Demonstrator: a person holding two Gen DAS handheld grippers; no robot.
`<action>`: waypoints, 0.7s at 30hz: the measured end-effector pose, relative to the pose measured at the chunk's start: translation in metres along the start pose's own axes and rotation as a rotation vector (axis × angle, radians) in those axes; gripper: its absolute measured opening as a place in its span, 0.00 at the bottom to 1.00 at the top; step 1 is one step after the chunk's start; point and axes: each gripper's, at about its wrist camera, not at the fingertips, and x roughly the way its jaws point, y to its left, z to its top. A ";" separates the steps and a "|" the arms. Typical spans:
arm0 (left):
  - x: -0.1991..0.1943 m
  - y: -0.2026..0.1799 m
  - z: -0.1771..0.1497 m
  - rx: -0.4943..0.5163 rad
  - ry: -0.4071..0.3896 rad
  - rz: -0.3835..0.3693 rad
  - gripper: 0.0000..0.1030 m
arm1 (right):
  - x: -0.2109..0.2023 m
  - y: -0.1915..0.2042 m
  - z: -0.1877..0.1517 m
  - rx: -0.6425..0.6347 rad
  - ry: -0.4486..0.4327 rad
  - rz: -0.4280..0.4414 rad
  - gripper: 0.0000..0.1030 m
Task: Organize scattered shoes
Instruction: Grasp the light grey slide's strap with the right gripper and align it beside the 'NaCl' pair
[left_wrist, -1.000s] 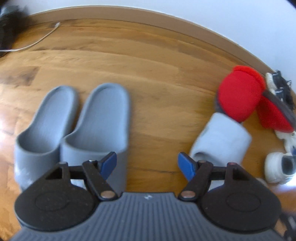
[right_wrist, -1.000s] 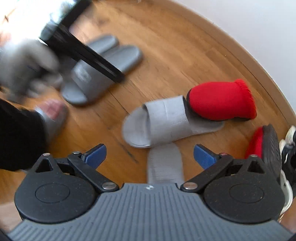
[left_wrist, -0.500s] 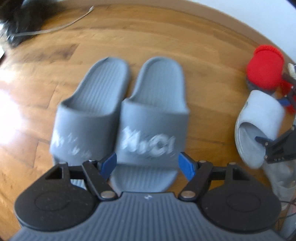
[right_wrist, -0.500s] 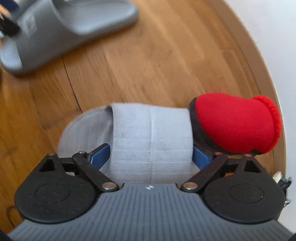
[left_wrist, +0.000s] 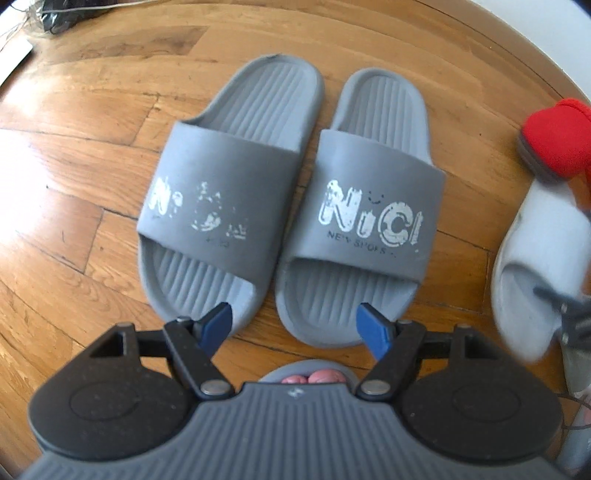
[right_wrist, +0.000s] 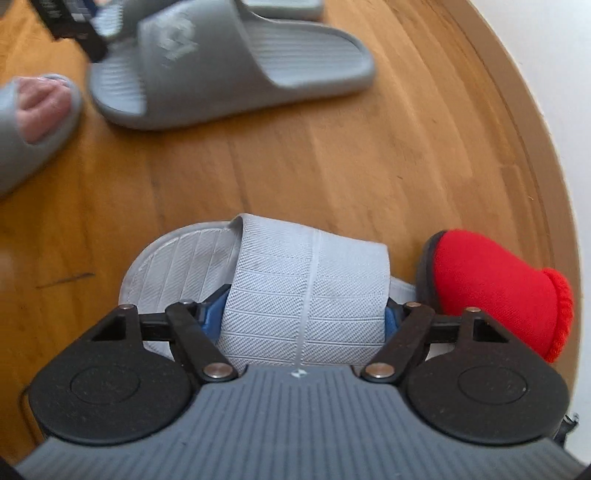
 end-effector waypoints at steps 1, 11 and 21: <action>-0.001 0.001 0.001 0.000 0.000 -0.002 0.73 | -0.003 0.005 0.003 -0.020 -0.005 0.024 0.73; 0.003 0.006 -0.002 -0.012 0.026 -0.021 0.73 | -0.023 0.066 0.007 -0.373 -0.110 0.044 0.73; 0.005 0.007 -0.012 0.020 0.034 0.007 0.73 | 0.003 0.048 0.021 -0.539 -0.141 -0.076 0.73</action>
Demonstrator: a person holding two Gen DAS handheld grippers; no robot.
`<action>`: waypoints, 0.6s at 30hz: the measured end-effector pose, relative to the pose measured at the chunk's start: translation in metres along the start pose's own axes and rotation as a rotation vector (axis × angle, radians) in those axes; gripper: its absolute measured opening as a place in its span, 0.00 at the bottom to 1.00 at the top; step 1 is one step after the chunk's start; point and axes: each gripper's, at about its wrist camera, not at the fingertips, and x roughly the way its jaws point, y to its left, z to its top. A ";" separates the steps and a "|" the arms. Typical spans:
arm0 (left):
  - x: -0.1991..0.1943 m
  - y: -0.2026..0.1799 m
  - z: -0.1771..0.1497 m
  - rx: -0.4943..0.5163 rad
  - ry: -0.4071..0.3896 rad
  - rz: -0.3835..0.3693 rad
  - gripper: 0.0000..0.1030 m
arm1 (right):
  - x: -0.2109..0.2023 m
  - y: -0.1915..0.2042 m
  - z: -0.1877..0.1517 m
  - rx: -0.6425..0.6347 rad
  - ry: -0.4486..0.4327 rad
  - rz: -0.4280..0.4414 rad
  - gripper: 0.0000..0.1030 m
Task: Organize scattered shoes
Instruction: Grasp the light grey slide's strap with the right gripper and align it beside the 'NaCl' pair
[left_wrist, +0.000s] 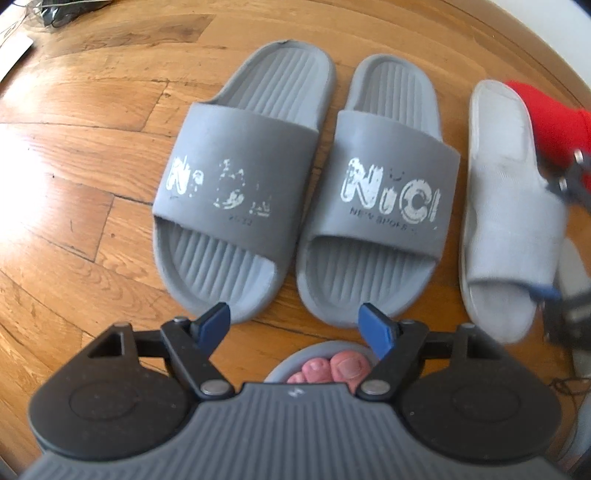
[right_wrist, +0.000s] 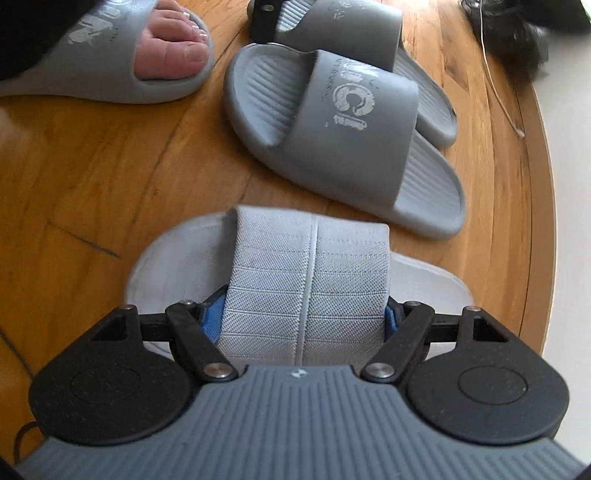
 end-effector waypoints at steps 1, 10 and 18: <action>0.000 0.000 0.000 0.002 -0.001 0.001 0.73 | 0.001 -0.004 0.002 0.008 -0.015 0.007 0.73; -0.003 -0.002 0.003 0.020 -0.021 0.019 0.73 | 0.018 -0.011 0.018 -0.043 -0.019 0.014 0.75; -0.013 -0.008 0.004 0.054 -0.049 0.015 0.73 | 0.009 -0.022 0.028 0.138 0.043 0.018 0.81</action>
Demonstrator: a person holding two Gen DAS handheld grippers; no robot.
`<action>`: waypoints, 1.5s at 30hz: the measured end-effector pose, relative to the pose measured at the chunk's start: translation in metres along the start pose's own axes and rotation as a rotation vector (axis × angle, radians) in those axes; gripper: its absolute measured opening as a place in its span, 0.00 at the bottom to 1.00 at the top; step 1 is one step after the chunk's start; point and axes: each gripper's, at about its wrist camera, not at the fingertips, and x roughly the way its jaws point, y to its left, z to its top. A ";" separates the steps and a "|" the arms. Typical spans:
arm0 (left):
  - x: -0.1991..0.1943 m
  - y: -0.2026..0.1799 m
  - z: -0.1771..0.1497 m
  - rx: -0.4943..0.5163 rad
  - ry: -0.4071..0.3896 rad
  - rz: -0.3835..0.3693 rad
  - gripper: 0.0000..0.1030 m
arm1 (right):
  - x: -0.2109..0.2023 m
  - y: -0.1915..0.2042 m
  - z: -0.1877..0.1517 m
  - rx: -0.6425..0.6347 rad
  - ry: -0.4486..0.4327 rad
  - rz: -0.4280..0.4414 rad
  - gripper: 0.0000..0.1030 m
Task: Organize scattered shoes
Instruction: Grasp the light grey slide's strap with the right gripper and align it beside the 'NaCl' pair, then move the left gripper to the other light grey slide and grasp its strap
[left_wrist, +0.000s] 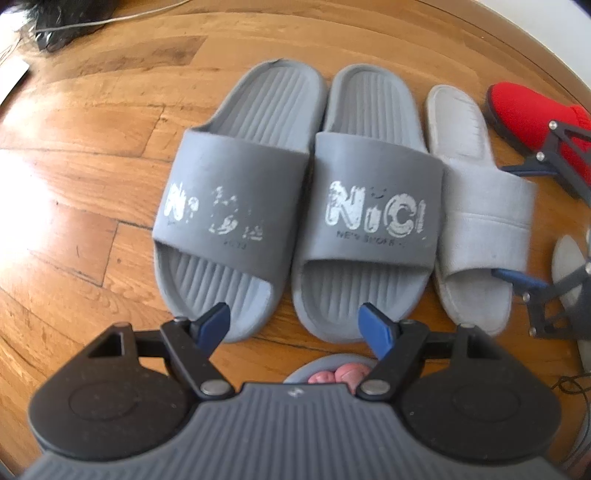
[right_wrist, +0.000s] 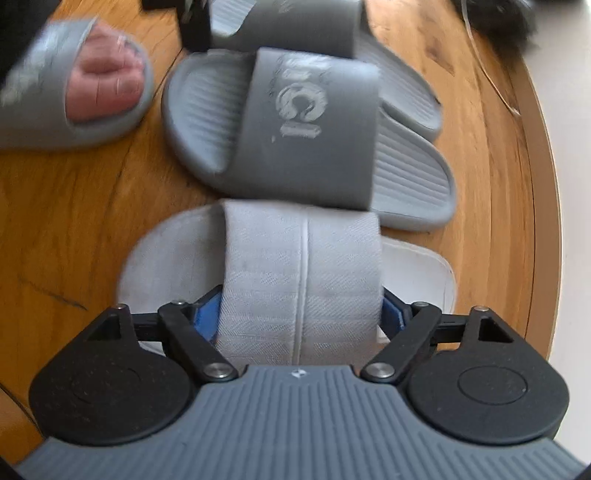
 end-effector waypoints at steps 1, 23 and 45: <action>-0.001 -0.004 0.001 0.007 -0.007 -0.004 0.73 | -0.007 0.000 0.000 0.028 -0.005 -0.011 0.82; -0.066 -0.188 0.012 0.749 -0.377 -0.233 0.79 | -0.337 0.016 -0.166 0.876 0.158 -0.263 0.99; 0.067 -0.354 0.154 0.751 -0.464 0.011 0.82 | -0.391 -0.018 -0.230 1.105 0.128 -0.367 0.99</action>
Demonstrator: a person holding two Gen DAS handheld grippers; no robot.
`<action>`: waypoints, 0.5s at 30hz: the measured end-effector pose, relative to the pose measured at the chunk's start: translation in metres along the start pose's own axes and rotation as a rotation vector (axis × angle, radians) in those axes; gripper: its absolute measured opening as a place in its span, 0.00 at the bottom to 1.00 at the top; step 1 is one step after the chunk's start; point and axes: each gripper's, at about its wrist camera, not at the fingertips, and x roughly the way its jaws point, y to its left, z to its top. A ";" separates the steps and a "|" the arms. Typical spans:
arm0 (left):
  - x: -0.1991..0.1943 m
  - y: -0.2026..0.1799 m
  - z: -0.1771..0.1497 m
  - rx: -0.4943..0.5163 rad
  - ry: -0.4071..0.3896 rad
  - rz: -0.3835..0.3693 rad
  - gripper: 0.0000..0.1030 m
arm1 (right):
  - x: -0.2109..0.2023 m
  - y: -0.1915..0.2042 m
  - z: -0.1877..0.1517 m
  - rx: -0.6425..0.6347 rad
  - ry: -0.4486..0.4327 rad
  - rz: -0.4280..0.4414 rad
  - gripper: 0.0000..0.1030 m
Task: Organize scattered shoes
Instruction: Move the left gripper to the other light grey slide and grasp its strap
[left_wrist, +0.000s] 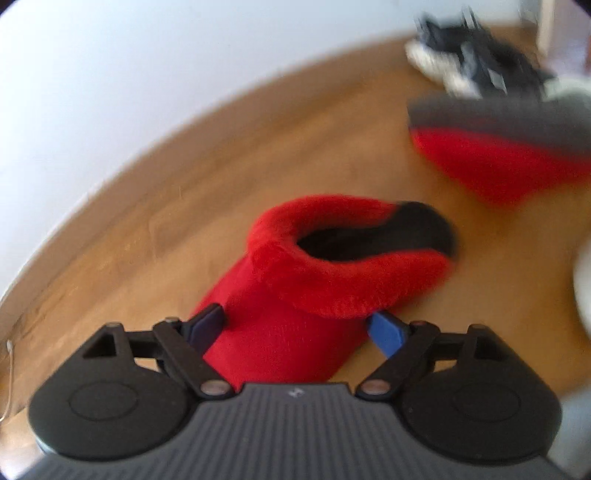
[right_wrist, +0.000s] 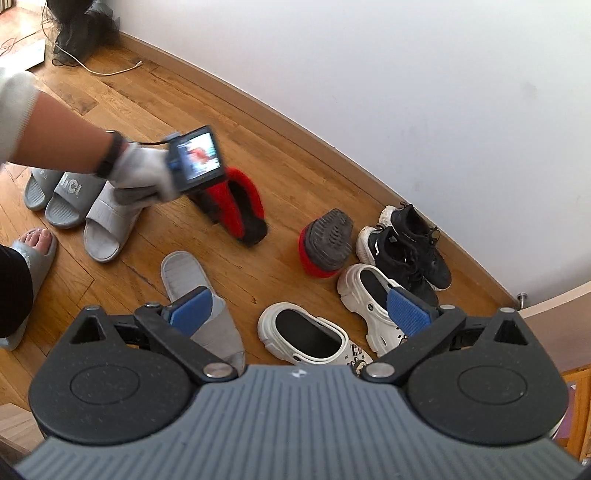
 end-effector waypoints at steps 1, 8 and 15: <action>-0.001 -0.002 0.003 0.001 -0.022 0.030 0.81 | 0.001 -0.002 0.000 0.007 0.002 0.001 0.99; -0.056 -0.019 -0.045 -0.006 0.046 -0.275 0.83 | 0.002 -0.010 -0.006 0.044 0.034 -0.005 0.99; -0.124 -0.068 -0.117 -0.086 0.176 -0.658 0.83 | 0.004 -0.010 -0.003 0.078 0.041 -0.007 0.99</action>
